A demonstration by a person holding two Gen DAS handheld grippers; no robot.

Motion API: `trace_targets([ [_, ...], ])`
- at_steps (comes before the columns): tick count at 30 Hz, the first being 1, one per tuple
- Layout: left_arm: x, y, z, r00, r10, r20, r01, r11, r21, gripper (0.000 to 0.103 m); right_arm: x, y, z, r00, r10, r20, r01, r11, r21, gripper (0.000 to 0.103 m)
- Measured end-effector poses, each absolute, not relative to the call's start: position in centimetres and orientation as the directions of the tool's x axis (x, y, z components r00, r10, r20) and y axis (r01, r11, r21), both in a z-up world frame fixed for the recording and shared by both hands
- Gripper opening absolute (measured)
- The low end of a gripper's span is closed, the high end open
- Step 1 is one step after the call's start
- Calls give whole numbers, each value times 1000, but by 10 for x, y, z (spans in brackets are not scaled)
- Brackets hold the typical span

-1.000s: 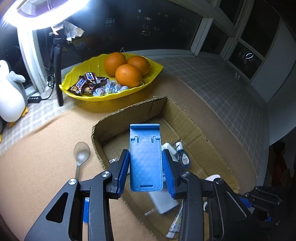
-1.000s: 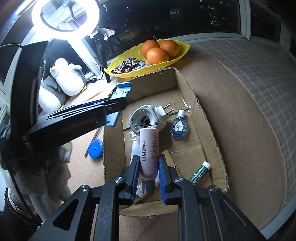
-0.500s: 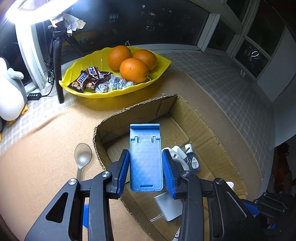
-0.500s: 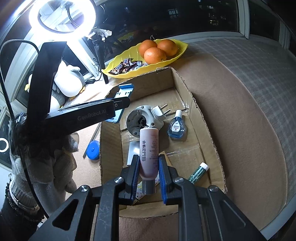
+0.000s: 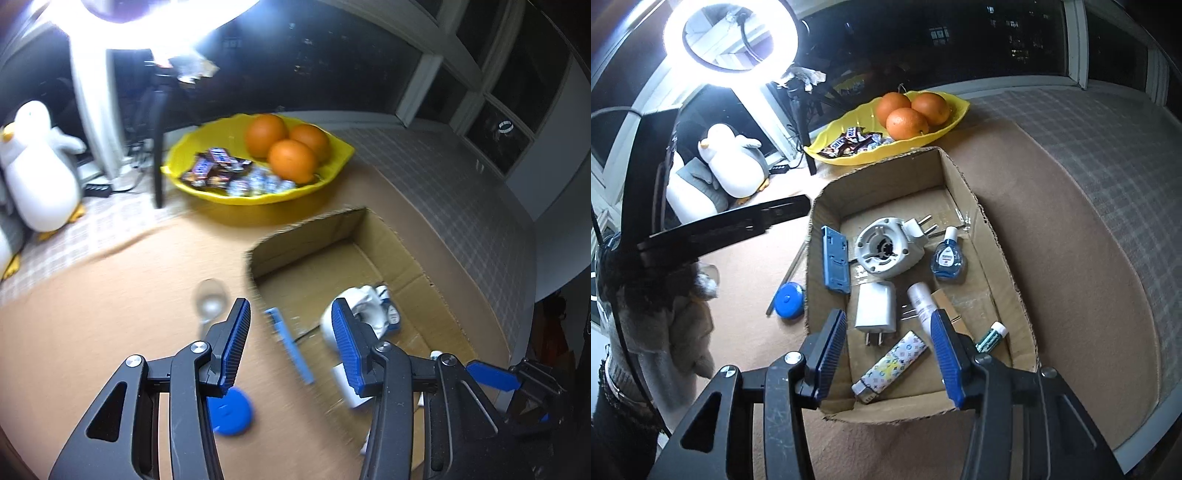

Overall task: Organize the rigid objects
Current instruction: 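Carry phone stand and lotion tube into the box and release both, then move left tool to metal spoon while right tool reaches blue tape measure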

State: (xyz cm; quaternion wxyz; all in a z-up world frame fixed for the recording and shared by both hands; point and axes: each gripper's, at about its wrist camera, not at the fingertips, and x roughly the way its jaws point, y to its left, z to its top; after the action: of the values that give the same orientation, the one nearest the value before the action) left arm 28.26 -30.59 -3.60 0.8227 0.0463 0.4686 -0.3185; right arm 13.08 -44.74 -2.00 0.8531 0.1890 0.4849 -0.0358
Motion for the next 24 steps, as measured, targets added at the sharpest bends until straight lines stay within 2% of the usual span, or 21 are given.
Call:
trace_targets([
  [4,287,-267,-37,388,-452,-803,526,824,-210,45,121,-442,-11,547,143,-825,238,918,317,44],
  [9,296,-245,-67,365,-390,-845,475,859,-191,44,109,-434,-2,571,161,-805,232,909,347,44],
  [15,298,-258,-93,370,-305,-878,501,861,-87,43,104,-425,1,571,169,-803,220,911,348,44],
  [19,309,-267,-106,343,-295,-892,496,863,-95,37,98,-420,-1,565,184,-805,217,908,359,44],
  [24,312,-273,-118,315,-294,-903,521,848,-94,34,91,-411,-2,553,200,-809,212,905,369,44],
])
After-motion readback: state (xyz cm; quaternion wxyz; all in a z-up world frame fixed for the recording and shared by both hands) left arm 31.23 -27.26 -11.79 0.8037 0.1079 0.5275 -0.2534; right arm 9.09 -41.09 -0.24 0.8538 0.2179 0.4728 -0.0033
